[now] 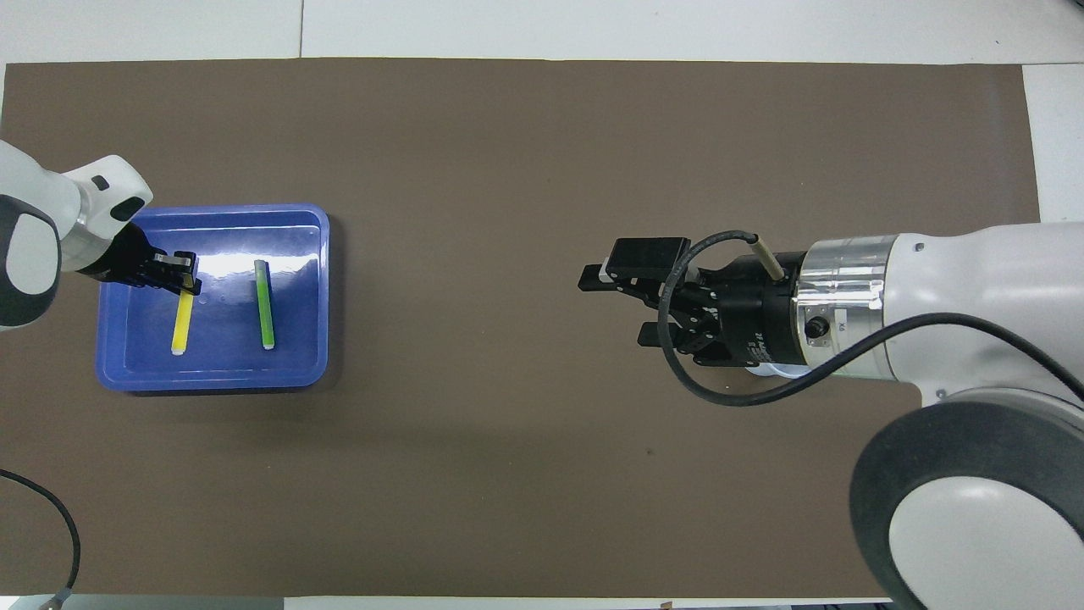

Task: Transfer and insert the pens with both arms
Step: 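Lift the yellow pen with the left gripper toward the right gripper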

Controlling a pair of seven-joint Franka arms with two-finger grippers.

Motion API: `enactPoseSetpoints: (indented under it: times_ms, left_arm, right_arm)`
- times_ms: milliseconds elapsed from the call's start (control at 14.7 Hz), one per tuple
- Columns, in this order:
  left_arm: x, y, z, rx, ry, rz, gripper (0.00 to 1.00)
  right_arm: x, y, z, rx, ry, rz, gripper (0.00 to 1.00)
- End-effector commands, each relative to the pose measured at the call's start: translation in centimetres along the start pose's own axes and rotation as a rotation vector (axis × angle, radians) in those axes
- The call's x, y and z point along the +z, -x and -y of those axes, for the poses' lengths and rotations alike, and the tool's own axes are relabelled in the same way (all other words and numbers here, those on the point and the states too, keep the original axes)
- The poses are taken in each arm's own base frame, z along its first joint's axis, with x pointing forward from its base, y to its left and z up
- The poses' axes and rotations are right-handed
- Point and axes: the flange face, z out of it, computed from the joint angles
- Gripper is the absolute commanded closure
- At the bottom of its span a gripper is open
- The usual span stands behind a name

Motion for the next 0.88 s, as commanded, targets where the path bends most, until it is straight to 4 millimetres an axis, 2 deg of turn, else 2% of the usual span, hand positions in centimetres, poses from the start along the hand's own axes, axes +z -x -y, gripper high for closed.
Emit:
enactPoseSetpoints:
  times_ms: [0,136,272,408,544,815]
  left_arm:
    - [-4.9,1.8,-5.7,-0.23,0.065,0.059,1.0]
    - [-7.2,3.8,-10.2,-0.435,0.116,0.075,1.0]
    - [-9.7,6.2,-13.6,-0.636,0.205,0.1,1.0]
    - [-10.9,7.8,-16.9,-0.777,0.276,0.159,1.0]
    - [-11.5,9.1,-19.7,-0.89,0.318,0.212,1.0]
    - [-12.9,10.1,-22.3,-1.094,0.405,0.317,1.0]
  right_arm:
    - [0.6,1.7,0.3,0.035,-0.016,0.016,0.0]
    - [1.0,2.3,0.5,0.029,-0.012,0.027,0.0]
    - [1.5,2.9,0.8,0.04,-0.01,0.033,0.0]
    - [1.3,2.8,1.1,0.072,-0.027,0.009,0.0]
    - [2.1,3.8,1.8,0.073,-0.036,0.007,0.0]
    - [3.7,5.8,3.5,0.121,-0.083,-0.033,0.0]
